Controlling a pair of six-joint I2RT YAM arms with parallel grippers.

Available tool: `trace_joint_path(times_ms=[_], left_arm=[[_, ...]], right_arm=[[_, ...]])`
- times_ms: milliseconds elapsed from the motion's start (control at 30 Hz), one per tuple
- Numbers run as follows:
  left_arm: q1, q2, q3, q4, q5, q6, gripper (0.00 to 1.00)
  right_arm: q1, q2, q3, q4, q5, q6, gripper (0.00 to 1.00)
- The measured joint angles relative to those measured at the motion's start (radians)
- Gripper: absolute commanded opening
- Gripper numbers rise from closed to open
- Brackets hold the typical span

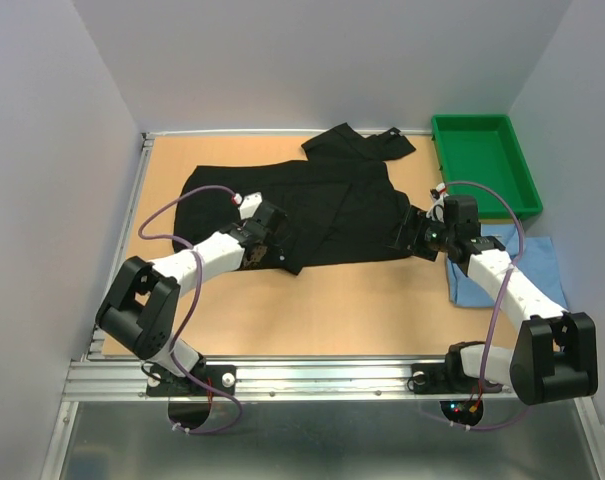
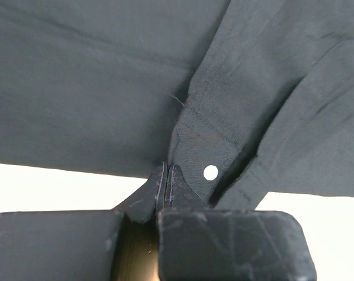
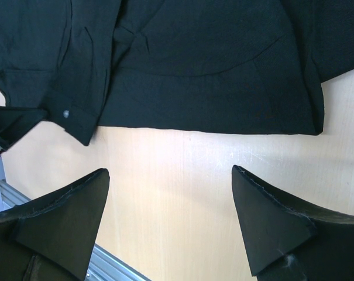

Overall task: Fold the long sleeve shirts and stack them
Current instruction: Fold the shirt

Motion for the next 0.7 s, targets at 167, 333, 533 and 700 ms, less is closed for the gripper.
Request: trace_joint_path(times_ms=[167,333,533,700], left_arm=[[0.023,-0.055,0.043,-0.081,-0.069,0.131,0.00],[0.112,-0.066,0.069,-0.135,-0.113,0.286,0.00],[0.228,-0.067,0.076,-0.189,-0.144,0.411,0.00],[0.277,-0.042,0.139,-0.251,-0.184,0.446,0.00]], right_arm=[[0.000,0.007,0.000,0.000,0.000,-0.001,0.90],[0.000,0.020,0.000,0.000,0.000,-0.004,0.90],[0.000,0.029,0.001,0.000,0.000,-0.008,0.90],[0.000,0.032,0.001,0.000,-0.003,-0.008,0.90]])
